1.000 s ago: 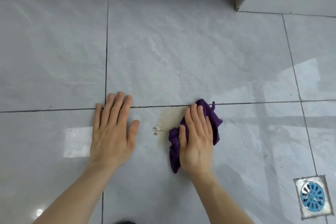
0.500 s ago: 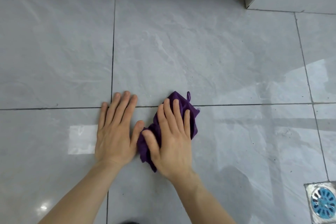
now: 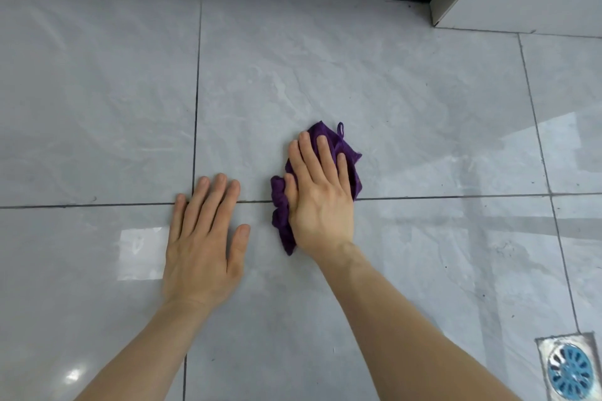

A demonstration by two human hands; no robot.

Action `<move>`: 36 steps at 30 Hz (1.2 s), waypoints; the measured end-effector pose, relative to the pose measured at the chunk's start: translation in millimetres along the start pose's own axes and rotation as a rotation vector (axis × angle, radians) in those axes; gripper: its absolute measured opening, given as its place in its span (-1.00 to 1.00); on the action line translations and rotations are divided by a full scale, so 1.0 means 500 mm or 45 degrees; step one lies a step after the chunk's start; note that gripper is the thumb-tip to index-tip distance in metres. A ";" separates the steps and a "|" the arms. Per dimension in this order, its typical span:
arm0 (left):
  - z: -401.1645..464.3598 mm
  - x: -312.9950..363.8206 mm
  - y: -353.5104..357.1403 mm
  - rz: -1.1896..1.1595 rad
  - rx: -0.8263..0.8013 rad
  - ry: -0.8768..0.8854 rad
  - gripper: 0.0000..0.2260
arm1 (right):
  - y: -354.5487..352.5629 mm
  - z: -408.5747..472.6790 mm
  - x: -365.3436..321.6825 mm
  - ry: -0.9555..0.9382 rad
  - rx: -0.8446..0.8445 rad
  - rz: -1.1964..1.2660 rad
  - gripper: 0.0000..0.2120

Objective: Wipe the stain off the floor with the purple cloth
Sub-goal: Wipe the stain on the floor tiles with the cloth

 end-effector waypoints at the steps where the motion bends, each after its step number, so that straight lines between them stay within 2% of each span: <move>1: 0.000 0.000 0.000 -0.005 0.000 0.000 -0.45 | 0.000 0.002 0.005 0.010 0.015 0.018 -0.55; 13: 0.001 -0.001 0.003 -0.006 -0.003 0.002 -0.44 | -0.018 -0.068 0.096 0.247 0.133 0.185 -0.59; 26: 0.002 0.002 0.005 0.030 -0.002 -0.013 -0.42 | -0.038 -0.260 0.097 0.400 0.045 0.209 -0.53; 32: 0.000 0.005 0.003 0.056 0.004 -0.005 -0.41 | -0.033 -0.202 0.058 0.348 0.060 0.228 -0.52; 36: 0.001 0.006 0.001 0.038 0.009 -0.005 -0.42 | -0.038 -0.135 0.057 0.471 0.162 0.363 -0.48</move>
Point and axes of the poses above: each hand's wrist, its own z-axis towards the middle knuckle, its own y-axis out of the palm, x = y × z, the point moved 3 cm from there along z, towards the middle knuckle, and after that the axes turned 10 degrees about -z, right-handed, at the moved point
